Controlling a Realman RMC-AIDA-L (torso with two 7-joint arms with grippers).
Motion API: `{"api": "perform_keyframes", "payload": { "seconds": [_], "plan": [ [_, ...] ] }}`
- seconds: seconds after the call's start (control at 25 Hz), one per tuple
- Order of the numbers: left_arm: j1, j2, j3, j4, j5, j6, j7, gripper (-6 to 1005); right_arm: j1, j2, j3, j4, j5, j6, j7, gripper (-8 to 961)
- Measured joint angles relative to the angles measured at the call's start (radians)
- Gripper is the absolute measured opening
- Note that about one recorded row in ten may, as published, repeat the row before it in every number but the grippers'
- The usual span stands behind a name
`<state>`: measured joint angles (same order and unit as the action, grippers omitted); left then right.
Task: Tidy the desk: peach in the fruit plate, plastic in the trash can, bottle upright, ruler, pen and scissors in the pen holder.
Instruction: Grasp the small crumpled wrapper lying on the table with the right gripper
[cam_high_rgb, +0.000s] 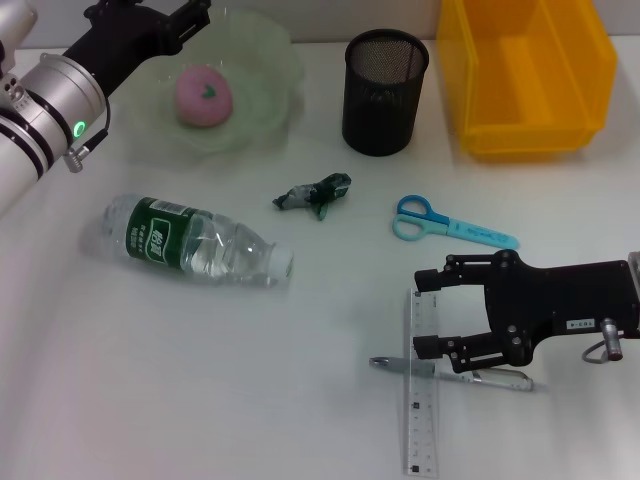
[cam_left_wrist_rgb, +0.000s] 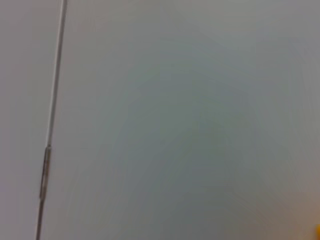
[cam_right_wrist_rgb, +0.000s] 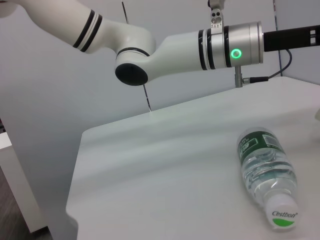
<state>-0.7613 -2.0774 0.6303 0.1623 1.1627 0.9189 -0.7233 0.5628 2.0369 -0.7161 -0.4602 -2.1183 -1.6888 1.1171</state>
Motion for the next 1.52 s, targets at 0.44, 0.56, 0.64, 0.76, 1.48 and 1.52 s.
{"api": "perform_keyframes", "payload": {
  "seconds": [0.44, 0.56, 0.64, 0.76, 1.48, 1.52],
  "plan": [
    [0.159, 0.032, 0.309, 0.246, 0.067, 0.295, -0.335, 845, -0.004, -0.002, 0.009, 0.000, 0.000, 0.000, 0.003, 789],
    [0.204, 0.070, 0.369, 0.275, 0.100, 0.419, -0.451, 845, -0.004, -0.004, 0.009, 0.000, 0.002, -0.001, 0.003, 789],
    [0.211, 0.083, 0.371, 0.274, 0.116, 0.454, -0.475, 845, -0.004, -0.005, 0.009, 0.000, 0.004, -0.003, 0.003, 789],
    [0.239, 0.108, 0.372, 0.275, 0.179, 0.570, -0.503, 845, -0.004, -0.007, 0.009, 0.000, 0.005, -0.005, 0.003, 789],
    [0.437, 0.169, 0.367, 0.315, 0.291, 0.776, -0.421, 844, 0.005, -0.009, 0.011, -0.005, 0.008, -0.001, 0.018, 789],
    [0.446, 0.171, 0.366, 0.312, 0.292, 0.773, -0.408, 843, 0.005, -0.009, 0.011, -0.005, 0.008, -0.001, 0.019, 789]
  ]
}}
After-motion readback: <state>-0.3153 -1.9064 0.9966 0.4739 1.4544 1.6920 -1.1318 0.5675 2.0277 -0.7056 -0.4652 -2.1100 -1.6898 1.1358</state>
